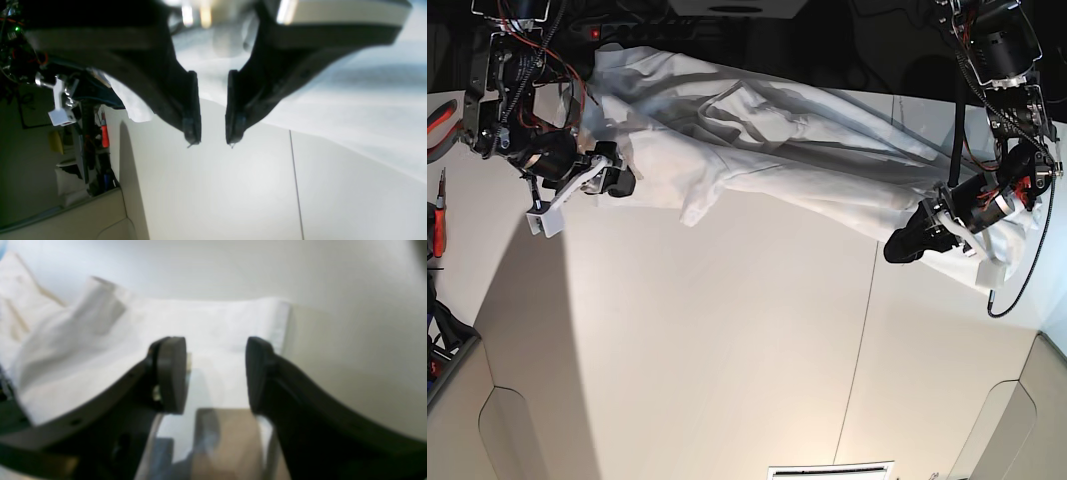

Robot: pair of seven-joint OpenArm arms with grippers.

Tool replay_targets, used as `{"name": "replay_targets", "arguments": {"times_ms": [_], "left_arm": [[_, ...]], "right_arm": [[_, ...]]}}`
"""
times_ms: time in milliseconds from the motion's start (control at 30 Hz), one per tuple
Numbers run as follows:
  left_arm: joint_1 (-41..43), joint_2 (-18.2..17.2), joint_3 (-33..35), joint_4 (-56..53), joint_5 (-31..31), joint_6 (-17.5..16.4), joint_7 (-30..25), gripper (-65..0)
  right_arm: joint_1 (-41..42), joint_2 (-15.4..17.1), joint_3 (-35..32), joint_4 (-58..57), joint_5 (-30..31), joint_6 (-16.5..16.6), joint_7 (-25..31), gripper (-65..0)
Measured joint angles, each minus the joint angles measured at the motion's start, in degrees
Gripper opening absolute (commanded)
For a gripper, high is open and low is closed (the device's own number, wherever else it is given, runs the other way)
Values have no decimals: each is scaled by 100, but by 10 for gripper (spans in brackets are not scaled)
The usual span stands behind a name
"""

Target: Layout the t-shirt on the table in an organized manner, then fold the t-shirt properly

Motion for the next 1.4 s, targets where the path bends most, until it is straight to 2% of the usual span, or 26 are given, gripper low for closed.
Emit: {"name": "replay_targets", "arguments": {"times_ms": [233, 400, 833, 1033, 1400], "left_arm": [[0, 0, 0, 0, 0, 0, 0, -482], [0, -2, 0, 0, 0, 0, 0, -482], [0, -2, 0, 0, 28, 0, 0, -482], [0, -2, 0, 0, 138, 0, 0, -482], [0, -2, 0, 0, 138, 0, -44, -482]], "right_arm": [[2, -50, 0, 0, -133, -35, 72, -362], [4, -52, 0, 0, -133, -11, 380, -362], [385, -50, 2, 13, -131, 74, 391, -362], [374, -48, 2, 13, -586, 74, 391, -362], [372, 0, 455, 13, -581, 74, 472, -362]]}}
